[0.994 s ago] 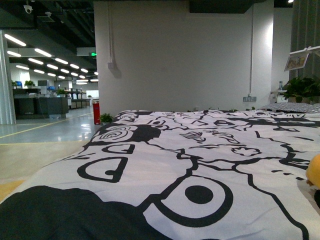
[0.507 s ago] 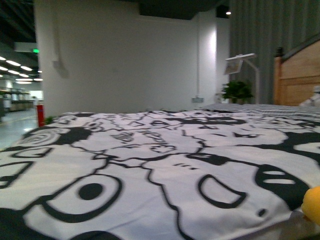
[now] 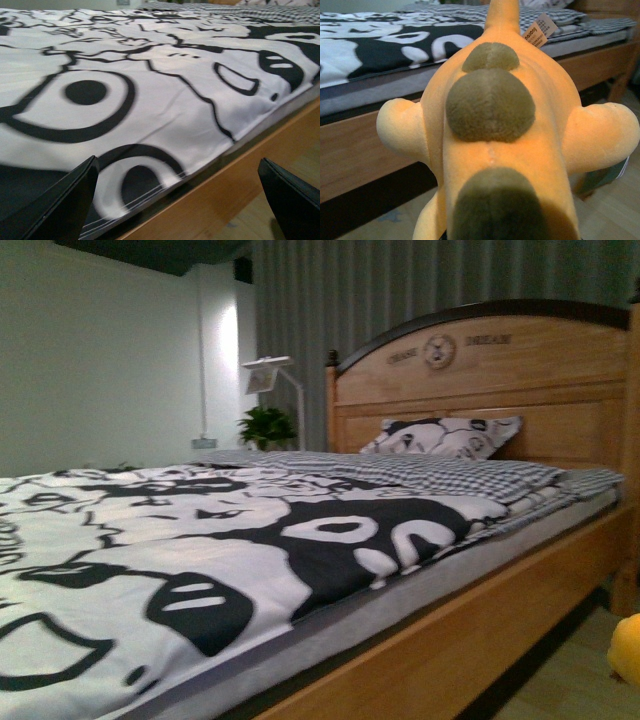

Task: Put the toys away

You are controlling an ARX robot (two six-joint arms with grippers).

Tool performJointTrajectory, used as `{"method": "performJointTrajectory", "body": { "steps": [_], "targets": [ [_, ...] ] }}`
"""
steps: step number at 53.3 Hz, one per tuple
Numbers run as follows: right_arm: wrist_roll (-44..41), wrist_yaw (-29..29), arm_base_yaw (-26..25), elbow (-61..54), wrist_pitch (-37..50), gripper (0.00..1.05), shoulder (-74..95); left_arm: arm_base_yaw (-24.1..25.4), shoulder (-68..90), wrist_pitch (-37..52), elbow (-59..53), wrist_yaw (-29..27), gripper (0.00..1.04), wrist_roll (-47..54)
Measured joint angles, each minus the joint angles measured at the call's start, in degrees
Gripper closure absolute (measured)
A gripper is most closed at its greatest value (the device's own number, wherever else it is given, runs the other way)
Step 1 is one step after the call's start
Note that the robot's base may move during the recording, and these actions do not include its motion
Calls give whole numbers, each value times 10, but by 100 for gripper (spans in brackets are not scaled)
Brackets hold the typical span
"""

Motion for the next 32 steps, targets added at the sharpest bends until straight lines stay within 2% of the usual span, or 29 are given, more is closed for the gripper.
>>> {"method": "performJointTrajectory", "body": {
  "steps": [32],
  "targets": [
    [0,0,0,0,0,98,0,0,0,0,0,0,6,0]
  ]
}}
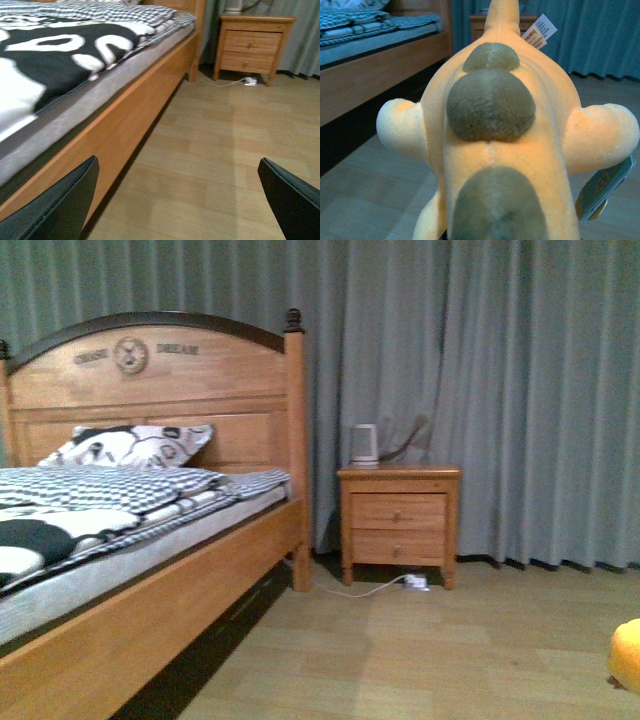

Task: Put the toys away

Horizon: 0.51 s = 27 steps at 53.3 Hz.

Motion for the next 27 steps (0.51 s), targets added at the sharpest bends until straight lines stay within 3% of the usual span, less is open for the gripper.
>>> {"method": "performJointTrajectory", "body": {
  "steps": [27],
  "targets": [
    [0,0,-1,0,0,98,0,-1,0,0,0,1,6,0]
  ]
}}
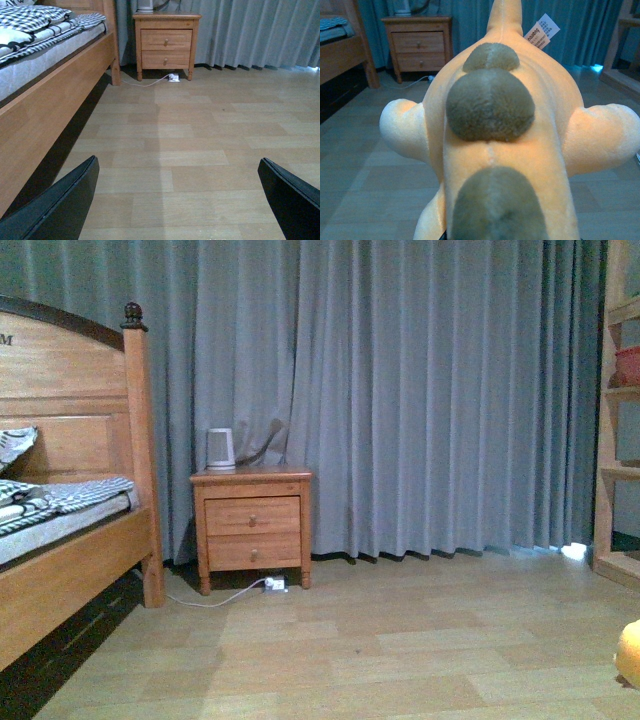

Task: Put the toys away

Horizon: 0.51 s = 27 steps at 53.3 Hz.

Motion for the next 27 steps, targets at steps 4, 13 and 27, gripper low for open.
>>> {"method": "performJointTrajectory", "body": {
  "steps": [4,13,27],
  "targets": [
    [0,-3,0,0,0,98,0,0,0,0,0,-1,6,0],
    [0,-2,0,0,0,98,0,0,0,0,0,-1,6,0],
    [0,-2,0,0,0,98,0,0,0,0,0,-1,6,0]
  ]
}}
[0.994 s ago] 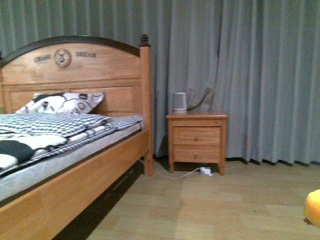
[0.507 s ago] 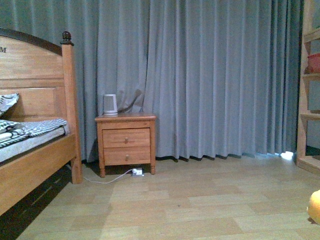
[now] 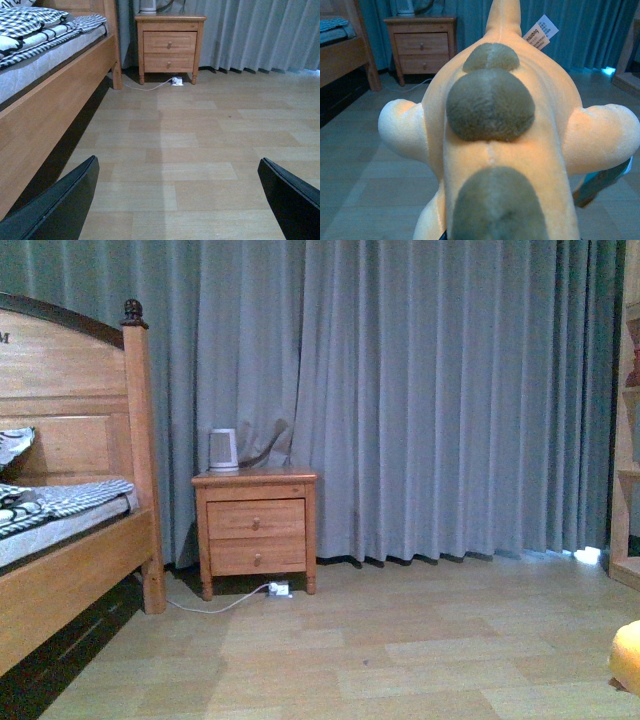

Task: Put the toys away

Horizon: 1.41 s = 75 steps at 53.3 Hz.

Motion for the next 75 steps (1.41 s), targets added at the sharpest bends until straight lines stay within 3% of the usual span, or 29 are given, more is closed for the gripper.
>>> {"method": "performJointTrajectory", "body": {
  "steps": [75],
  "targets": [
    [0,1,0,0,0,98,0,0,0,0,0,0,6,0]
  ]
}}
